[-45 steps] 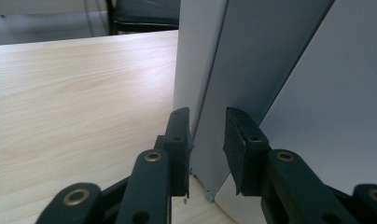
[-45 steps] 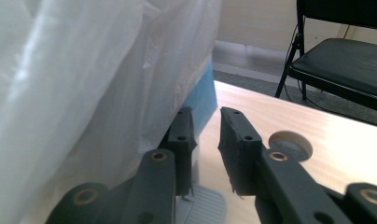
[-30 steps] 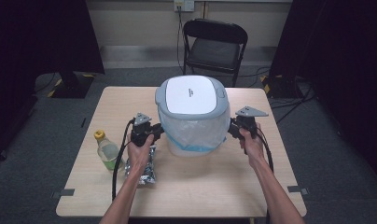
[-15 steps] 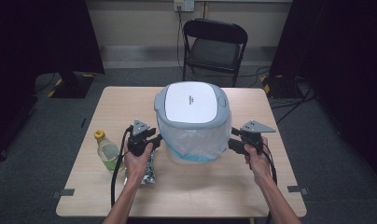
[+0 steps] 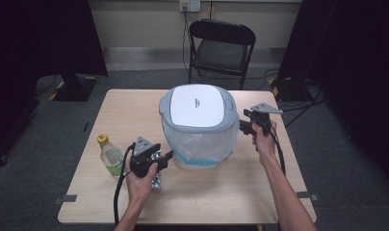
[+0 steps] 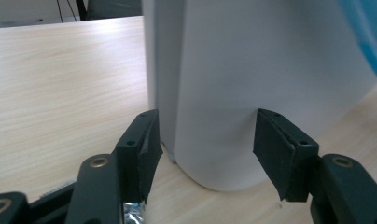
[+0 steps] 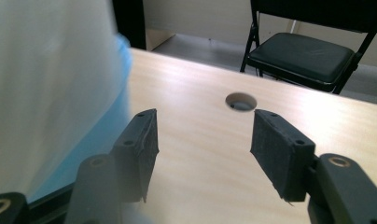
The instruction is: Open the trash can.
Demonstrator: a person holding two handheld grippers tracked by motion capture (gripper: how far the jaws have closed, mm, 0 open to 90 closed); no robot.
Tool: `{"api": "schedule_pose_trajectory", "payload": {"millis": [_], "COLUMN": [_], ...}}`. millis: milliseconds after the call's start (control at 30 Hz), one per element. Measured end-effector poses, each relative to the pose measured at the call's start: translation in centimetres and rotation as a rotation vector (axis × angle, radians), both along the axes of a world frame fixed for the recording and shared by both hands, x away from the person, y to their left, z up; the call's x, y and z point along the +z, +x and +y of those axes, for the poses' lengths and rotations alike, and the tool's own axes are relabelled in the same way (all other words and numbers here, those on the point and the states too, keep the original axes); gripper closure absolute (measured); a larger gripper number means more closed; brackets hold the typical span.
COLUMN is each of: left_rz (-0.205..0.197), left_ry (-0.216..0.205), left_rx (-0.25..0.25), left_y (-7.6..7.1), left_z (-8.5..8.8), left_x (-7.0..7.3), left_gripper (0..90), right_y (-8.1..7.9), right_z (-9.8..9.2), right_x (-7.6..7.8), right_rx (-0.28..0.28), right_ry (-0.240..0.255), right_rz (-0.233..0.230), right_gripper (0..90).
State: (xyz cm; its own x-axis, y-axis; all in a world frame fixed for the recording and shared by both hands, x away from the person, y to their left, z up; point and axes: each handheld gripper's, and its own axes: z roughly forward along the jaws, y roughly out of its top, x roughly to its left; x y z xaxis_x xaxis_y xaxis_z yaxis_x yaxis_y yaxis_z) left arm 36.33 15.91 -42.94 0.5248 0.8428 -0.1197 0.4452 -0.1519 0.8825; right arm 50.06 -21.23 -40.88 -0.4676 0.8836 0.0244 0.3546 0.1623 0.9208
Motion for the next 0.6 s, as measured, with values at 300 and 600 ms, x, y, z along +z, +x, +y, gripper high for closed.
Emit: {"api": "schedule_pose_trajectory", "payload": {"millis": [300, 600], "left_rz": [0.022, 0.019], "left_ry": [-0.020, -0.015], "left_rx": [0.029, 0.073], "left_y": [-0.2, 0.1], "left_z": [-0.6, -0.4], "left_x": [-0.7, -0.9], "left_gripper": [39.9, 44.5], "right_y": [3.7, 4.2], "right_z": [0.9, 2.1], "right_x": [0.4, -0.2], "right_rx": [-0.003, 0.194], "right_ry": [0.067, 0.133], "right_rz": [-0.007, 0.005], "right_gripper": [38.3, 49.6]}}
